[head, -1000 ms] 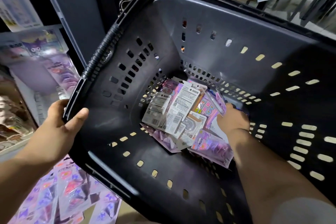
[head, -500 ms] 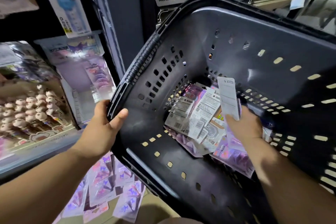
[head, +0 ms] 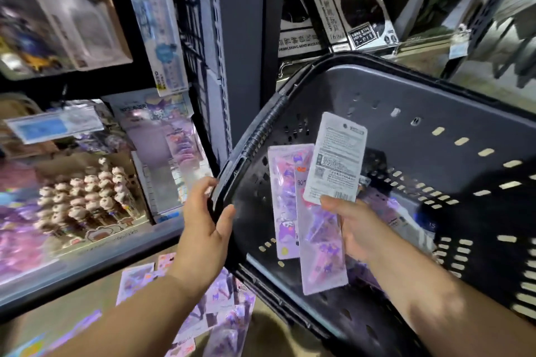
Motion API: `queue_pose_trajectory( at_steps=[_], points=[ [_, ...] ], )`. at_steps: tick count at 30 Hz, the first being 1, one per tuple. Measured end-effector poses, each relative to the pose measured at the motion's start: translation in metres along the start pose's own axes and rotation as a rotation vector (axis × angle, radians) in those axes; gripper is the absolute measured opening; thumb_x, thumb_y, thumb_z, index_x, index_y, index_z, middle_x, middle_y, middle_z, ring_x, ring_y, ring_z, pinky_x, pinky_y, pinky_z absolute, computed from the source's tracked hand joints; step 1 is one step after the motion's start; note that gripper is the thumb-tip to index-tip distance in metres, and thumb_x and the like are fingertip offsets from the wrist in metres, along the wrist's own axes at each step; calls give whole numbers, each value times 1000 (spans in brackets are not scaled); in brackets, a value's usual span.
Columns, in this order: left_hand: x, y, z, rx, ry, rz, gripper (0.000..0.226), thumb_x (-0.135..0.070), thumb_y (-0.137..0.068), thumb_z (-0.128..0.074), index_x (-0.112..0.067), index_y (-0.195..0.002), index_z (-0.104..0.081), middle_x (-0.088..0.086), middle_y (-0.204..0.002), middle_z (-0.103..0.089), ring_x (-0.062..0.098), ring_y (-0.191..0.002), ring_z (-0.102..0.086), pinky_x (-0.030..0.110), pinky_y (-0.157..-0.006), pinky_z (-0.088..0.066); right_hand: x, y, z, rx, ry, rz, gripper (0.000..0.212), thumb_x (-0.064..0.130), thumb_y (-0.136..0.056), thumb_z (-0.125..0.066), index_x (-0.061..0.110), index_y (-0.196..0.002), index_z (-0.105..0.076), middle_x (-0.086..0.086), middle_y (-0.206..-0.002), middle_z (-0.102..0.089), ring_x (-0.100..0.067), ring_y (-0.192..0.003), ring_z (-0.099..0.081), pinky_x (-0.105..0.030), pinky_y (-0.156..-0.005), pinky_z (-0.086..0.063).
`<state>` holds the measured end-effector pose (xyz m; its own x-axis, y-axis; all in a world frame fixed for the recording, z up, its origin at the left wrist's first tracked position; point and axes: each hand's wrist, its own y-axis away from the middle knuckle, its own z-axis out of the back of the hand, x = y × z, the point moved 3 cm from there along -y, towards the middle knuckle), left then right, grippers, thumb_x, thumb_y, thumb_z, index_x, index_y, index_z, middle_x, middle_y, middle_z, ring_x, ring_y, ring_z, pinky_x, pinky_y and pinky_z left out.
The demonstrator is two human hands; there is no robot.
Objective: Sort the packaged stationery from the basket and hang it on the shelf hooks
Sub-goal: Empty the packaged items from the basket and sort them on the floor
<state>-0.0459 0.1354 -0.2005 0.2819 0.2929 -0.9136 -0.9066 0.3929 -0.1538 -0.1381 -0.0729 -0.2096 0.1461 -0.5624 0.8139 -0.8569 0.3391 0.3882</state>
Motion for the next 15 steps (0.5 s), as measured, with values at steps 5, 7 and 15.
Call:
queue_pose_trajectory(
  at_steps=[5, 7, 15],
  points=[
    [-1, 10, -1, 64, 63, -2, 51, 1, -97, -42, -43, -90, -65, -2, -146, -25, -24, -127, -20, -6, -94, -19, -5, 9, -25, 53, 4, 17, 34, 8, -63, -60, 8, -96, -67, -4, -77, -74, -18, -61, -71, -32, -45, -56],
    [-2, 6, -1, 94, 142, 39, 50, 5, -98, -40, -33, -89, -71, -7, -143, -25, -23, -126, -26, -8, -91, -22, -4, 7, -28, 46, 20, 41, 35, 8, -63, -61, 9, -98, -67, -3, -80, -75, -17, -65, -71, -34, -48, -58],
    [-5, -3, -8, 177, -5, 14, 50, -80, -70, -39, -65, -117, -45, -24, -151, -17, -10, -137, -12, 29, -119, -15, -4, -8, -43, 128, 18, -51, 26, 10, -69, -65, 11, -95, -66, -5, -75, -73, -20, -64, -70, -31, -60, -58]
  ],
)
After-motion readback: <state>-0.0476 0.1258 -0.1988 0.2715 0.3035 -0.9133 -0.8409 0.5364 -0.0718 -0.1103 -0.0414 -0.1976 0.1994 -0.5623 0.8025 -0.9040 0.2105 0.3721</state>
